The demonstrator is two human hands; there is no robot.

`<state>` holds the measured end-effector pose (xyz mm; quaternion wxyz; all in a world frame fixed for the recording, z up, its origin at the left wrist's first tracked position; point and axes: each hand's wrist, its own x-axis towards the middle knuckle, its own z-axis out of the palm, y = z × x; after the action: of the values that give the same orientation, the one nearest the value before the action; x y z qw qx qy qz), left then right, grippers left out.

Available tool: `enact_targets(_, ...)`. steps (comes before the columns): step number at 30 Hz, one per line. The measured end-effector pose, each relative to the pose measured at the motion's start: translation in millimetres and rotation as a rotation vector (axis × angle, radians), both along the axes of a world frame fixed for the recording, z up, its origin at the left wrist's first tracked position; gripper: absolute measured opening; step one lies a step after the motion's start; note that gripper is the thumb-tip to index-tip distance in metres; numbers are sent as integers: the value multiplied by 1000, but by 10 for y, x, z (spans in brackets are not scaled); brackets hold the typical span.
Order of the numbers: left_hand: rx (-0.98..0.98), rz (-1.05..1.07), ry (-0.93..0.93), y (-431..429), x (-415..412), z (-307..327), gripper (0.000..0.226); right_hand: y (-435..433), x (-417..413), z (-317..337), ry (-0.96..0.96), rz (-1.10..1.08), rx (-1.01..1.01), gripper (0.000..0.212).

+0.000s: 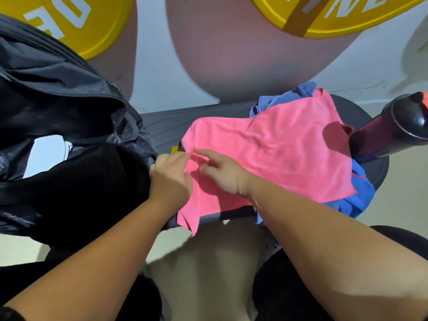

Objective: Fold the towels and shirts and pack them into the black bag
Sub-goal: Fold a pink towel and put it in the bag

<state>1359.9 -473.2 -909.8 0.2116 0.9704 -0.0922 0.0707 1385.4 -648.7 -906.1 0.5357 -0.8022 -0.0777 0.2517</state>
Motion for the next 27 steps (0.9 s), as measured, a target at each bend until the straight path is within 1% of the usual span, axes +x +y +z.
enact_targets(1,-75,-21,14,-35,30,31,46,20,27,54,71,-68,93,53)
enact_targets(3,-230,-29,100,-104,72,108,45,26,72,144,180,-166,249,55)
enact_targets(5,-288,-53,153,-166,88,182,44,14,92,221,217,-240,326,52)
enact_targets(6,-296,-76,162,-192,92,198,45,12,102,238,208,-267,324,48)
enact_targets(8,-336,-94,204,-232,91,190,47,2,124,236,172,-290,256,39)
enact_targets(9,-372,-80,243,-253,80,182,50,-13,142,224,165,-295,218,40)
enact_targets(11,-430,-1,309,-296,37,147,54,-67,196,235,167,-312,161,43)
enact_targets(12,-423,64,330,-317,-1,120,56,-102,236,262,152,-312,143,40)
enact_targets(13,-388,141,358,-332,-41,86,58,-137,288,304,130,-309,126,38)
enact_targets(15,-258,249,455,-363,-119,20,54,-197,398,428,124,-277,94,39)
enact_targets(17,-102,242,555,-407,-195,-25,50,-243,500,546,181,-180,53,41)
enact_targets(19,-23,210,593,-459,-249,-64,55,-295,572,620,224,-54,-4,44)
enact_targets(21,54,200,585,-522,-274,-92,62,-380,610,629,263,16,-13,48)
enact_targets(22,116,193,571,-565,-282,-92,61,-430,619,609,281,26,-5,50)
enact_targets(25,226,176,517,-666,-299,-38,45,-550,640,502,306,13,4,50)
enact_targets(27,271,163,514,-633,-307,-8,32,-589,663,430,261,-22,-34,47)
